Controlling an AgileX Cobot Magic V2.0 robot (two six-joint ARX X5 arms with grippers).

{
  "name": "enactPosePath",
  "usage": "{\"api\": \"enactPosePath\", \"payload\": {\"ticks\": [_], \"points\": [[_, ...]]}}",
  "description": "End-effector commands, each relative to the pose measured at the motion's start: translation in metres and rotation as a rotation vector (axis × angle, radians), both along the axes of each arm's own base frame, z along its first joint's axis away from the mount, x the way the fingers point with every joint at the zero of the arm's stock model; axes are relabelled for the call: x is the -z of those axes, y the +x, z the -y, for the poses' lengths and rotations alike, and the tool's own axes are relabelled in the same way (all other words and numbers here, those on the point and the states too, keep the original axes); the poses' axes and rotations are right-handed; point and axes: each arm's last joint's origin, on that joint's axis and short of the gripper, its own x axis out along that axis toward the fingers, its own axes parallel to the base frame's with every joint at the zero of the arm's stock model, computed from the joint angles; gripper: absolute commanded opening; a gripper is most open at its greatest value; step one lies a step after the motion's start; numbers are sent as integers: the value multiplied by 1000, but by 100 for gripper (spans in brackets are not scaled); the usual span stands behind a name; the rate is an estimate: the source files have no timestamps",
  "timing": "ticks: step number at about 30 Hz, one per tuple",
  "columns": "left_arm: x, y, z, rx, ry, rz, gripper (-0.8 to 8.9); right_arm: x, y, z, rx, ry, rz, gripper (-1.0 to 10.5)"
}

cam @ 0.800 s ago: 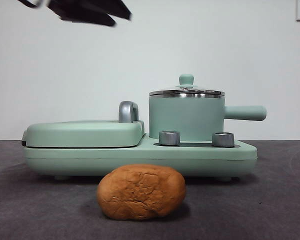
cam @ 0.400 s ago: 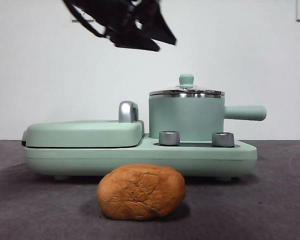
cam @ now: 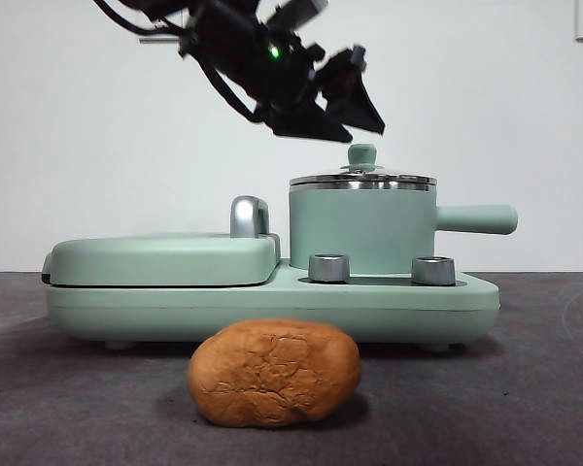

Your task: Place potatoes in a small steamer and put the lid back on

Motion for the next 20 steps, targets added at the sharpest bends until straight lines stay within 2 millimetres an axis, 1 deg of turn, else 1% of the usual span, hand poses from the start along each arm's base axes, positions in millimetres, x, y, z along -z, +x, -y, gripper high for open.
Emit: {"api": "enactPosePath", "payload": {"ticks": [1, 20], "points": [[2, 7, 10, 7, -22, 14, 285, -5, 0, 0, 1, 13, 18, 267], [22, 14, 13, 5, 3, -20, 279, -5, 0, -2, -10, 13, 17, 267]]}}
